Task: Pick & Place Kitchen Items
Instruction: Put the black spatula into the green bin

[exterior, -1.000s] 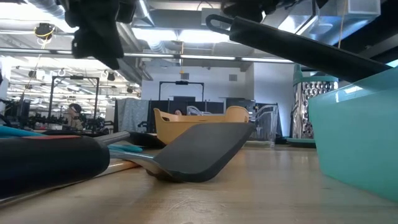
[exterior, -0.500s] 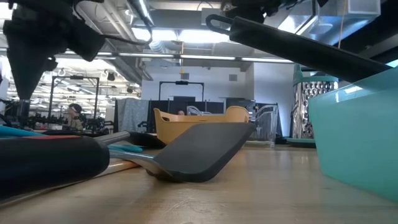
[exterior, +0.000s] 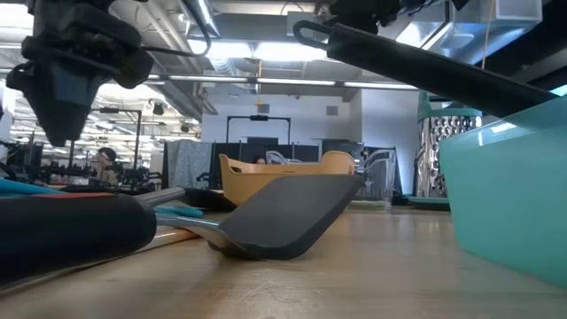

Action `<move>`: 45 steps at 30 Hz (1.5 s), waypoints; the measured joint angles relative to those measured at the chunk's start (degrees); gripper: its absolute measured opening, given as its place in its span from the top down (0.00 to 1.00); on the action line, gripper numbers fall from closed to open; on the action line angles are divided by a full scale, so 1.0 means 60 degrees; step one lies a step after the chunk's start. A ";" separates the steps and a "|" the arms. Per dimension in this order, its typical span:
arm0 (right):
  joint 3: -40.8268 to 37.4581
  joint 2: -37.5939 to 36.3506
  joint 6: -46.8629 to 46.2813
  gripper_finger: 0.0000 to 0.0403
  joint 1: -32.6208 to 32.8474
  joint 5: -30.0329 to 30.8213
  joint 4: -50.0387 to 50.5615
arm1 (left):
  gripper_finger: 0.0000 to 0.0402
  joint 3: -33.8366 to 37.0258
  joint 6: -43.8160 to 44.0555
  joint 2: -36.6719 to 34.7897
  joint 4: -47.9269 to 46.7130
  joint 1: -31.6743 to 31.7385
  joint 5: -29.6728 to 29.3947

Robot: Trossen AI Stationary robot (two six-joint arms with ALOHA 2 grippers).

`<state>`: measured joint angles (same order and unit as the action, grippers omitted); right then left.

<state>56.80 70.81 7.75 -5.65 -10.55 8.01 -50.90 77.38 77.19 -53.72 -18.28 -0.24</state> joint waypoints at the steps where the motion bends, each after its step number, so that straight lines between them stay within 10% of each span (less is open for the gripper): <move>1: 0.0000 0.0000 0.0000 0.44 -0.0001 0.0002 0.0054 | 0.64 0.0001 -0.0066 0.0000 0.0073 0.0000 -0.0153; 20: 0.0000 -0.0160 -0.0150 0.44 -0.0008 0.0655 0.0722 | 0.64 0.0012 -0.3740 0.2551 0.2693 0.1086 -0.0329; 45: -0.0005 -0.1164 -0.0216 0.44 -0.0008 0.1260 0.1849 | 0.64 0.0005 -0.3889 0.1191 0.3685 0.1374 -0.0481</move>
<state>56.77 63.82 6.45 -5.69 -2.98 19.11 -50.87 54.05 84.33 -31.61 -10.04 -3.12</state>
